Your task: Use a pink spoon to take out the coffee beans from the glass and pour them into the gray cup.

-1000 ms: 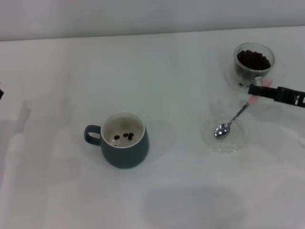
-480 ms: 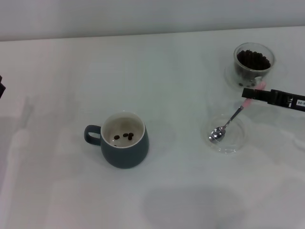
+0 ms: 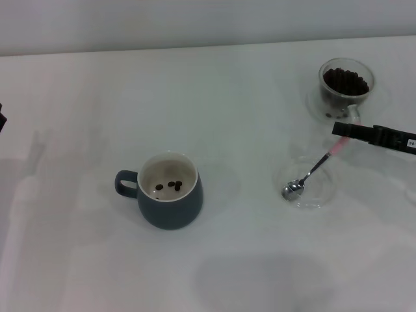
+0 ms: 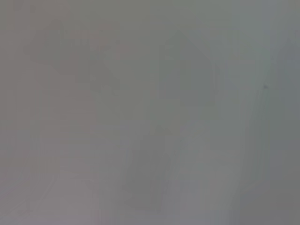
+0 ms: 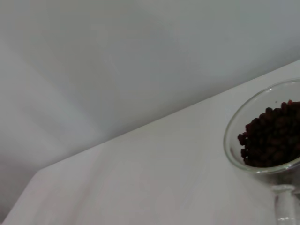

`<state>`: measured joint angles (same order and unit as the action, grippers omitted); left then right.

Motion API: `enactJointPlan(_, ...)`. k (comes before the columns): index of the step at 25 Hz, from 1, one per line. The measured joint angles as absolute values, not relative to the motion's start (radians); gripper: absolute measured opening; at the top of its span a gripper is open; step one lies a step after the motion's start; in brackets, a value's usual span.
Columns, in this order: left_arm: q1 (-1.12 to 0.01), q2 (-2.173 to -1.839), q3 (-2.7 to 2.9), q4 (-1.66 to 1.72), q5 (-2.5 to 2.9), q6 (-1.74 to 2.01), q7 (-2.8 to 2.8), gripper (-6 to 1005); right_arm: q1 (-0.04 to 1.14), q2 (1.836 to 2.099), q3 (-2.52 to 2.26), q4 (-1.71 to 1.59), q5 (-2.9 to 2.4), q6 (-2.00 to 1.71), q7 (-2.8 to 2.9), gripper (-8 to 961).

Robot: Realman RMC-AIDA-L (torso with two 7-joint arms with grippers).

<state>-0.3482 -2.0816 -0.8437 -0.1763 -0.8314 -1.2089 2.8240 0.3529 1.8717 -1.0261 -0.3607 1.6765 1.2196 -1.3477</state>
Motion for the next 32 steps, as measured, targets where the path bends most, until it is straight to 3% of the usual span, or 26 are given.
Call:
enactJointPlan(2, -0.347, -2.082, -0.844, -0.176, -0.831, -1.209, 2.824, 879, 0.353, 1.87, -1.025, -0.363, 1.677, 1.212, -1.348, 331)
enactJointPlan(10, -0.344, -2.083, -0.844, -0.176, -0.831, -1.209, 2.824, 880, 0.339, 1.859, -0.977, -0.378, 1.678, 1.211, -1.365, 423)
enactJointPlan(19, -0.339, -2.084, -0.844, -0.179, -0.833, -1.209, 2.824, 879, 0.284, 1.849, -0.839, -0.396, 1.679, 1.251, -1.389, 427)
enactJointPlan(21, -0.339, -2.084, -0.844, -0.179, -0.833, -1.209, 2.824, 879, 0.269, 1.861, -0.773, -0.409, 1.685, 1.27, -1.439, 429)
enactJointPlan(22, -0.339, -2.085, -0.844, -0.18, -0.833, -1.209, 2.824, 879, 0.257, 1.889, -0.7, -0.425, 1.687, 1.295, -1.538, 430)
enactJointPlan(24, -0.339, -2.085, -0.844, -0.181, -0.833, -1.209, 2.824, 879, 0.252, 1.903, -0.666, -0.433, 1.687, 1.306, -1.597, 432)
enactJointPlan(28, -0.345, -2.085, -0.844, -0.178, -0.833, -1.189, 2.824, 880, 0.249, 1.981, -0.511, -0.425, 1.692, 1.318, -1.911, 436)
enactJointPlan(32, -0.353, -2.084, -0.842, -0.179, -0.831, -1.147, 2.824, 880, 0.278, 1.998, -0.384, -0.296, 1.708, 1.289, -2.202, 439)
